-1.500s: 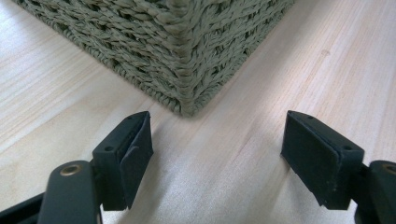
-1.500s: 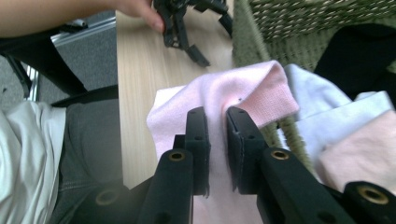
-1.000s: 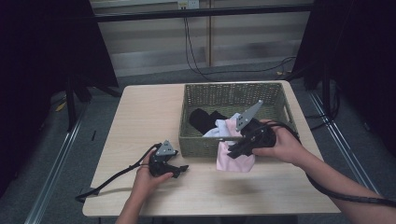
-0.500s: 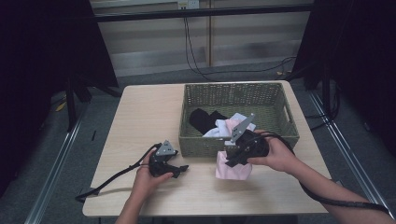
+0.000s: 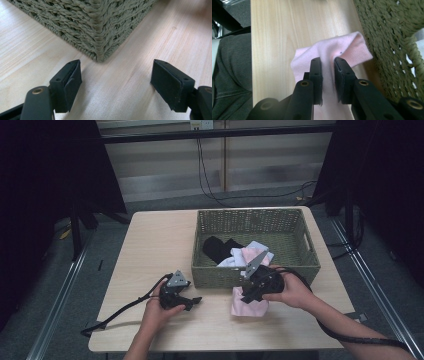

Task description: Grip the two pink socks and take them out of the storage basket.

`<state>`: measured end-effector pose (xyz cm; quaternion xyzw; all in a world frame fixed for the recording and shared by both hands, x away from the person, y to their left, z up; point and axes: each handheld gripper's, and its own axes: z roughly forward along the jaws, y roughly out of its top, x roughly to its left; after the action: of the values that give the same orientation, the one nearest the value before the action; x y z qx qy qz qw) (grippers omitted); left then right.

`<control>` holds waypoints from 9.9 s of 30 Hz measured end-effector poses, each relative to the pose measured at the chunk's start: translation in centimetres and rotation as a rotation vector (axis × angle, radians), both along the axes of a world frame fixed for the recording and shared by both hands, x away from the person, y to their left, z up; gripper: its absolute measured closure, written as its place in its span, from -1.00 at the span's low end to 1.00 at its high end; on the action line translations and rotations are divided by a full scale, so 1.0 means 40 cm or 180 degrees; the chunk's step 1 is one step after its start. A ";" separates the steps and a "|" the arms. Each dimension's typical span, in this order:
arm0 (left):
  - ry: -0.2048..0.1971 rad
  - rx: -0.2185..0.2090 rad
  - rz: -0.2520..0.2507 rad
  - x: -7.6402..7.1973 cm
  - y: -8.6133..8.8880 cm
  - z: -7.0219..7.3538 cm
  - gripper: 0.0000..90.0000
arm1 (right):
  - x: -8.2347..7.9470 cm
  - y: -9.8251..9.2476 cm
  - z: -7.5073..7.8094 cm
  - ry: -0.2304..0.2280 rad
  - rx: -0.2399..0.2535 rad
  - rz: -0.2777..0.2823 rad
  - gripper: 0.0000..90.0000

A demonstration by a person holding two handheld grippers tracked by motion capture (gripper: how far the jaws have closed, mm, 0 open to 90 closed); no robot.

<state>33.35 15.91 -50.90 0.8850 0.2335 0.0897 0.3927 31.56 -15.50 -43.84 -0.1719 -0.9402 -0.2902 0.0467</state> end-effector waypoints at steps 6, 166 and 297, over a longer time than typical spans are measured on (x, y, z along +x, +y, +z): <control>0.0002 0.0006 0.0000 0.000 0.000 0.000 -0.46 | 0.002 0.000 -0.010 0.0038 -0.0012 -0.0018 0.61; 0.0011 -0.0032 -0.0009 0.000 0.001 -0.001 -0.46 | 0.204 -0.170 0.270 0.0025 0.0025 -0.0875 0.88; -0.0002 -0.0007 -0.0014 -0.002 0.004 0.000 -0.46 | -0.069 -0.230 -0.037 0.0022 0.0401 -0.0781 -0.25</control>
<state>33.28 16.07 -50.91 0.8851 0.2314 0.0889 0.3939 28.79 -24.68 -45.33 -0.2834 -0.8919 -0.3516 0.0248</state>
